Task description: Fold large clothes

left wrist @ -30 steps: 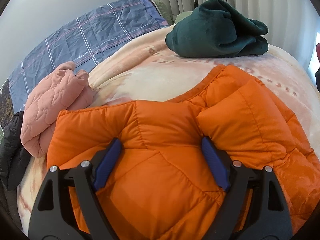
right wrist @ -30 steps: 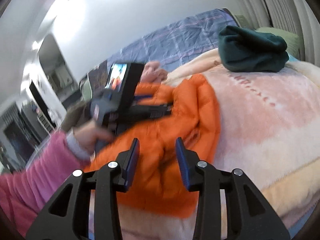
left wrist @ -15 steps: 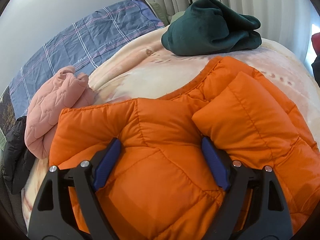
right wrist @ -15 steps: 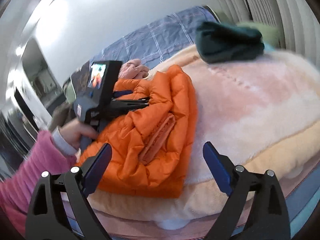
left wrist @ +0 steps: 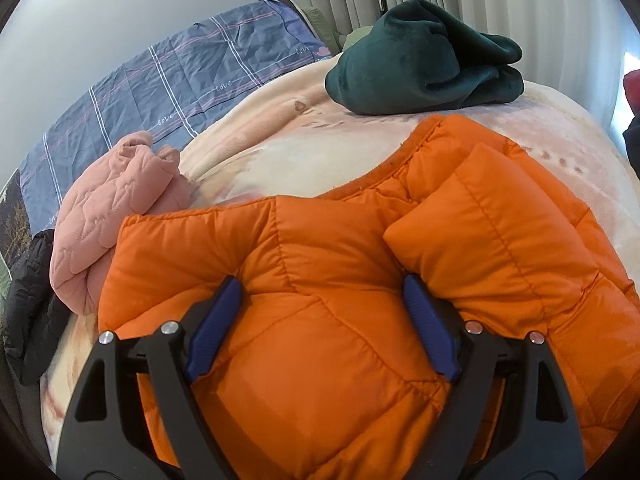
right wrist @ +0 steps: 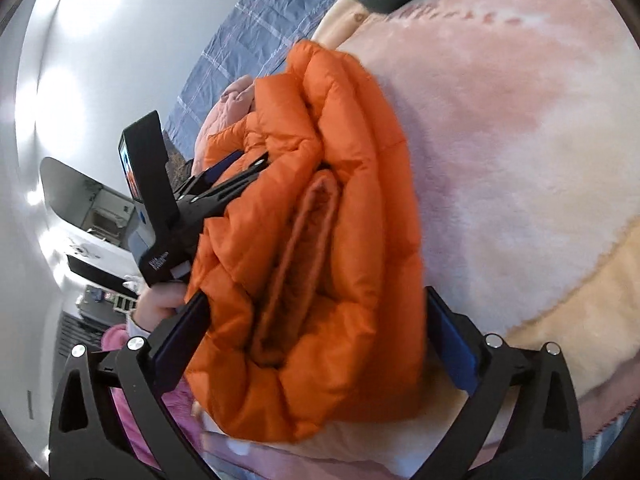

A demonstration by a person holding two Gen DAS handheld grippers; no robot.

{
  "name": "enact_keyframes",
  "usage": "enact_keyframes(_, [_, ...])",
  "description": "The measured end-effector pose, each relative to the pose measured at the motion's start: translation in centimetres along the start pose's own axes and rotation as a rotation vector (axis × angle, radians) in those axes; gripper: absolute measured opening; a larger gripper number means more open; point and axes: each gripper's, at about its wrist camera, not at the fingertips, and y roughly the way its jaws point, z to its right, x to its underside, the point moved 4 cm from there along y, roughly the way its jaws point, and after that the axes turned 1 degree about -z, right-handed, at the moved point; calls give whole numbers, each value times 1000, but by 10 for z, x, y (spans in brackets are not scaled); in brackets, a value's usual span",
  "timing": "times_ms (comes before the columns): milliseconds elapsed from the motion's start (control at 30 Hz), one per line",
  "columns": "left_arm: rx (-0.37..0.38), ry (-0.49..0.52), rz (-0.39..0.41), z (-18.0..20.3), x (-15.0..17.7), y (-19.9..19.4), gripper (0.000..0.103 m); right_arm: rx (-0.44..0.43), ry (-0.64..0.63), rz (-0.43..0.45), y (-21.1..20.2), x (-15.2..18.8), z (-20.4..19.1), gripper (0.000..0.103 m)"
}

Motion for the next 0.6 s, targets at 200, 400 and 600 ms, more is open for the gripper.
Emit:
enact_keyframes(200, [18,-20,4,-3,0,0,84,54,-35,20,5,-5,7,77])
enact_keyframes(400, [22,-23,8,-1,-1,1,84,124,-92,23,10,9,12,54])
enact_keyframes(600, [20,-22,9,-1,0,1,84,138,-107,25,14,17,18,53])
